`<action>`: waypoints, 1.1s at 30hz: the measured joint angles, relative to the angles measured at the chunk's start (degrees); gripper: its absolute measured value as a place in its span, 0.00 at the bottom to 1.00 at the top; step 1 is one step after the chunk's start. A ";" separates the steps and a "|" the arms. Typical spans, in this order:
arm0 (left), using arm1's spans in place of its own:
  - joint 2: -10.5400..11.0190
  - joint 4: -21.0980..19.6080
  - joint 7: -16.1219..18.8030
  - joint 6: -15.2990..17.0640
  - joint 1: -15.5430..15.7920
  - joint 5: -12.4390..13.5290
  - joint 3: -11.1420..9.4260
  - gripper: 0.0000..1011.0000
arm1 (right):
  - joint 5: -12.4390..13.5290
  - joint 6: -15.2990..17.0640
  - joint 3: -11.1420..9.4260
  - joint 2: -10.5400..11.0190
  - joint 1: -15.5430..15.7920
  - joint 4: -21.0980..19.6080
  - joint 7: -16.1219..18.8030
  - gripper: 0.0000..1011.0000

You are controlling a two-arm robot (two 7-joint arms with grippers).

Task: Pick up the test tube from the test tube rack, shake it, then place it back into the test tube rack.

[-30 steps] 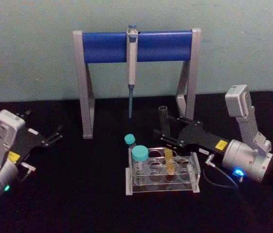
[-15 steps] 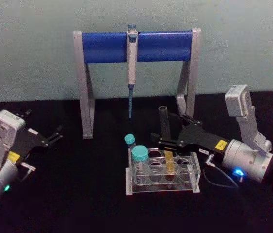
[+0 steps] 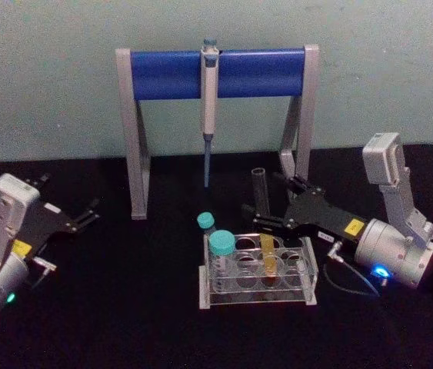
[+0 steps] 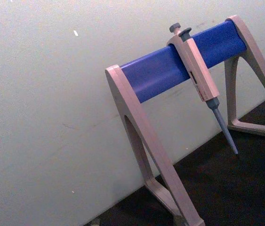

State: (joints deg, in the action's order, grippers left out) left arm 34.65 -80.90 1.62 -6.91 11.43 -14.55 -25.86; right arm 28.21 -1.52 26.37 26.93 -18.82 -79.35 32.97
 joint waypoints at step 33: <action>0.00 0.00 0.00 0.00 0.00 0.00 0.00 0.99 | -10.45 5.62 -10.94 -4.48 11.01 -7.99 -25.75 0.99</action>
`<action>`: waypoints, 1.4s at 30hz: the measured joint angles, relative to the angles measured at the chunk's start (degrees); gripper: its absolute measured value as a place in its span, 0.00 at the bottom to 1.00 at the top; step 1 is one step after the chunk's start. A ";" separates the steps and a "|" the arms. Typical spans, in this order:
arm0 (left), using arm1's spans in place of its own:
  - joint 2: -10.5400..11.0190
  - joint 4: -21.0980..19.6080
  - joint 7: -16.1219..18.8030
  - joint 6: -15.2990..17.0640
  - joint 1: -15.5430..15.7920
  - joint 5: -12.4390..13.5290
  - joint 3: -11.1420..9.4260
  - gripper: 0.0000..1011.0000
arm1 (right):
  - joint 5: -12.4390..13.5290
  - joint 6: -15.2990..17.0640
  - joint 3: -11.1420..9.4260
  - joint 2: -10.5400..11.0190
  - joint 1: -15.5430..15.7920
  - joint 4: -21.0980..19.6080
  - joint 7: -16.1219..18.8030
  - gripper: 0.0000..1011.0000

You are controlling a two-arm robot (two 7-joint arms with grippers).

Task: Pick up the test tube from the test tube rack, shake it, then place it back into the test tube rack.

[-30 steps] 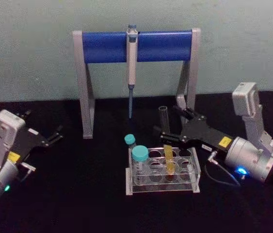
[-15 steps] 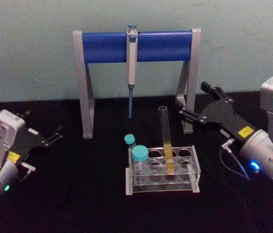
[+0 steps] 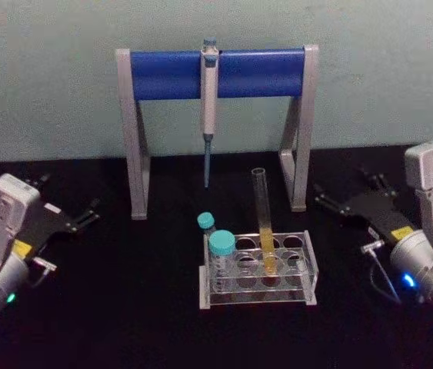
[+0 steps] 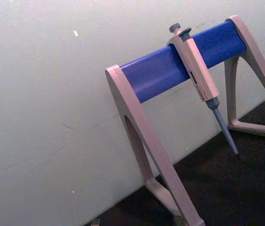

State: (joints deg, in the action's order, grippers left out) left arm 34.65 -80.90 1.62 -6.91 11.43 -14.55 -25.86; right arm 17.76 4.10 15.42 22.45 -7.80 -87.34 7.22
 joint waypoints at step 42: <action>0.00 0.00 0.00 0.00 0.00 0.00 0.00 0.99 | -0.14 3.30 -0.83 -1.68 -0.25 2.89 0.10 0.99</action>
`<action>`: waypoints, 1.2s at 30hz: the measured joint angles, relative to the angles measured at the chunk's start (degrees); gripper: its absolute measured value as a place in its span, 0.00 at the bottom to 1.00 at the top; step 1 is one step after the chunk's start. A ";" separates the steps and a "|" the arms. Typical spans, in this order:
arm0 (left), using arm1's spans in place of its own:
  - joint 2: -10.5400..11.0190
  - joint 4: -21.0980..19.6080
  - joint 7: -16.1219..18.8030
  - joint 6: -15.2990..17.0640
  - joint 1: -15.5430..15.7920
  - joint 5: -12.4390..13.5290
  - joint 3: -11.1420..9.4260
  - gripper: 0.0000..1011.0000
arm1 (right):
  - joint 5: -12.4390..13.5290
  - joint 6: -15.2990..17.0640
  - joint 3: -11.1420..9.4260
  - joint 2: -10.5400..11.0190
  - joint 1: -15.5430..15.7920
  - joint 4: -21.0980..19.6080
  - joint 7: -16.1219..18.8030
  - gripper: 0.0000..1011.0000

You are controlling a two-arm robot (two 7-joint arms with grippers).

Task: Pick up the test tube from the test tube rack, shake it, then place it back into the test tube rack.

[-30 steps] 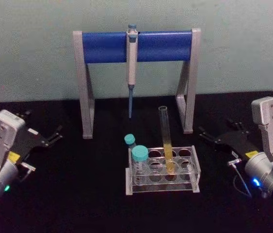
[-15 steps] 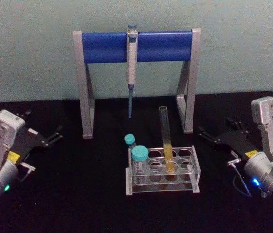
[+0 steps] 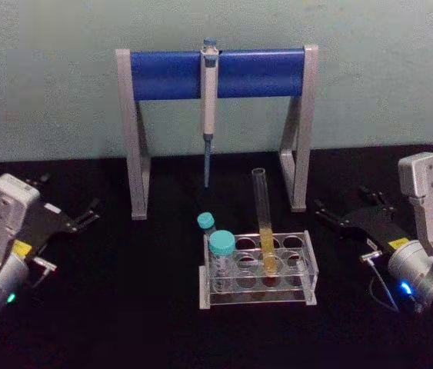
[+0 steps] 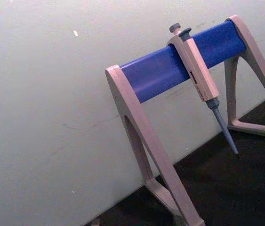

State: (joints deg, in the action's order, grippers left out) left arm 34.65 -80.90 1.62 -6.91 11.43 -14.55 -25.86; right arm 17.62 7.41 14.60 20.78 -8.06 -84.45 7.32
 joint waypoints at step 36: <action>0.00 0.00 0.00 0.00 0.00 0.00 0.00 0.99 | 0.00 -0.05 0.01 0.02 0.00 -0.02 -0.02 0.99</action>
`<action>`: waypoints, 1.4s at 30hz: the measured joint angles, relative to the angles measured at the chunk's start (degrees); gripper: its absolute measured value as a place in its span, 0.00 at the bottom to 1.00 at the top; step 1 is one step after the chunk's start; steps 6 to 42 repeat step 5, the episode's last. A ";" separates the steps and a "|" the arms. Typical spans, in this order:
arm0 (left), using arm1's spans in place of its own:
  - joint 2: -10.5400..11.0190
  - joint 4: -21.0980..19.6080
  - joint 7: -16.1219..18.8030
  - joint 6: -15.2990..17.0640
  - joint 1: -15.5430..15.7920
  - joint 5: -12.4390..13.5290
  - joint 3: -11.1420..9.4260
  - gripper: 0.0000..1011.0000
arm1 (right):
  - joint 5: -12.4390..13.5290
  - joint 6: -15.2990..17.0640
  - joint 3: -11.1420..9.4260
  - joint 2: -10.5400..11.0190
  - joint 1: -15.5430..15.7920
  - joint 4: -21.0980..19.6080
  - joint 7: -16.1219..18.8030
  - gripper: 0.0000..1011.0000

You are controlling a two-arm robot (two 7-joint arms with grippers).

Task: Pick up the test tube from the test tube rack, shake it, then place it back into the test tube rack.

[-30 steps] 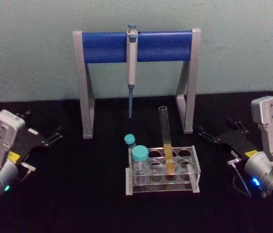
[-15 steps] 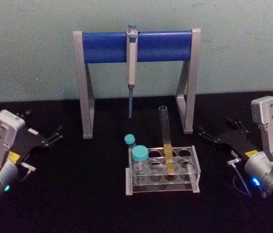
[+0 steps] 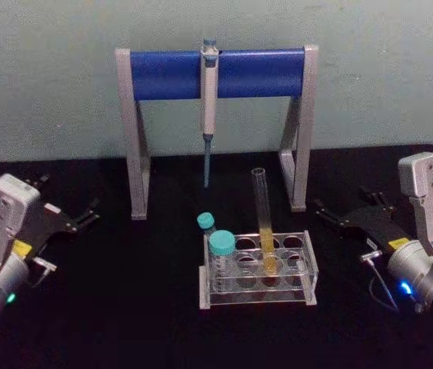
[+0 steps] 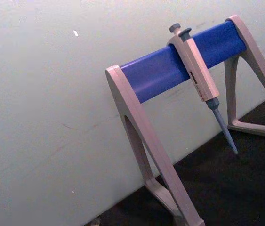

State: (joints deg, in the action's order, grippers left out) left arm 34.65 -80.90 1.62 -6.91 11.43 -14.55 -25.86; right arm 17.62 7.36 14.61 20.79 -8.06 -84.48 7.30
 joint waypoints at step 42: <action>0.00 0.00 0.00 0.00 0.00 0.00 0.00 0.99 | 0.00 0.00 0.00 0.00 0.00 0.00 0.00 0.99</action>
